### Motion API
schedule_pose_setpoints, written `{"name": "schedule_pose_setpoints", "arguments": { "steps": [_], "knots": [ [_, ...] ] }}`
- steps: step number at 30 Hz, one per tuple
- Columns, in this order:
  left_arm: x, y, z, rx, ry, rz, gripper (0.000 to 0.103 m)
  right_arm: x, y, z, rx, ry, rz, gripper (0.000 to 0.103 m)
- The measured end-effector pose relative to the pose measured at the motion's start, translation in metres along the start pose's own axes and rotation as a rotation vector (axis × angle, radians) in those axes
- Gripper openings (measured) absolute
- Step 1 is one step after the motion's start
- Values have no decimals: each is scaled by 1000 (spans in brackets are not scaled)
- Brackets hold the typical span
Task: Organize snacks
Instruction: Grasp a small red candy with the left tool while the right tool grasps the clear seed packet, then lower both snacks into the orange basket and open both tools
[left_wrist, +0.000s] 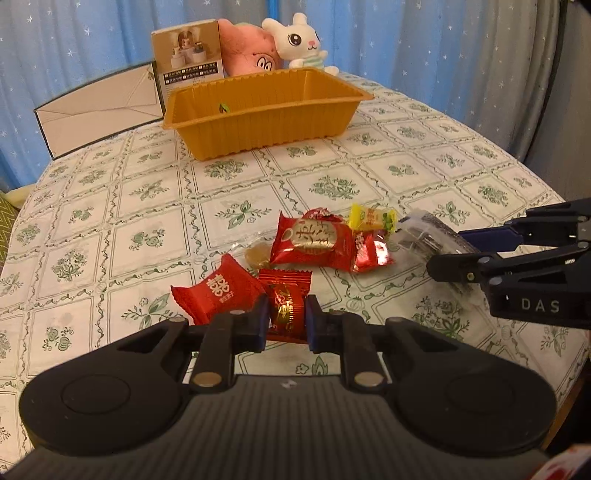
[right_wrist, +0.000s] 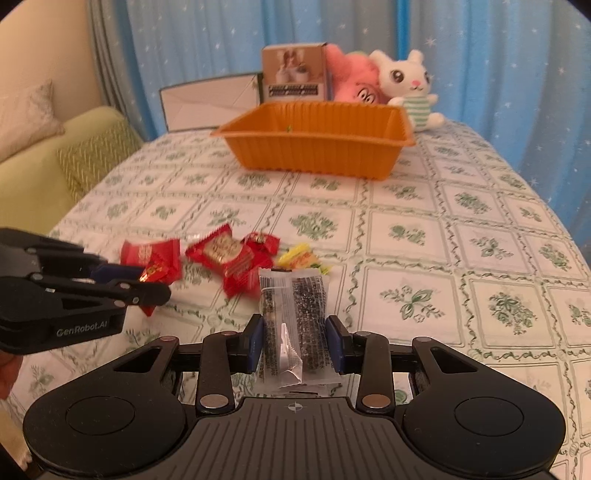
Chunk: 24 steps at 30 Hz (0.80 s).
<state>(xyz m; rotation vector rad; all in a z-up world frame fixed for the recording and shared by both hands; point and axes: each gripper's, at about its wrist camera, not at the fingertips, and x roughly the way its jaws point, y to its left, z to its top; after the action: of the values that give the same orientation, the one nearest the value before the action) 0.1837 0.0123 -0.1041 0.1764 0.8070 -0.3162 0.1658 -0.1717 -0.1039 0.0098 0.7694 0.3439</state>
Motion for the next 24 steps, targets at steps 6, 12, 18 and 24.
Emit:
{"name": "schedule_pose_setpoints", "arguments": {
  "steps": [6,12,18,24],
  "knots": [
    [-10,-5,10,-9,-34,-7,18,-14,-5,9,46,-60,-21,36],
    [-13,-5,29,-27,-64,-20,18,-21,-15,26,89,-93,-37,36],
    [-15,2,64,-43,-117,-11,18,-25,-22,55,101,-142,-36,36],
    [-8,15,103,-68,-164,-3,18,-16,-27,92,93,-194,-36,36]
  ]
}}
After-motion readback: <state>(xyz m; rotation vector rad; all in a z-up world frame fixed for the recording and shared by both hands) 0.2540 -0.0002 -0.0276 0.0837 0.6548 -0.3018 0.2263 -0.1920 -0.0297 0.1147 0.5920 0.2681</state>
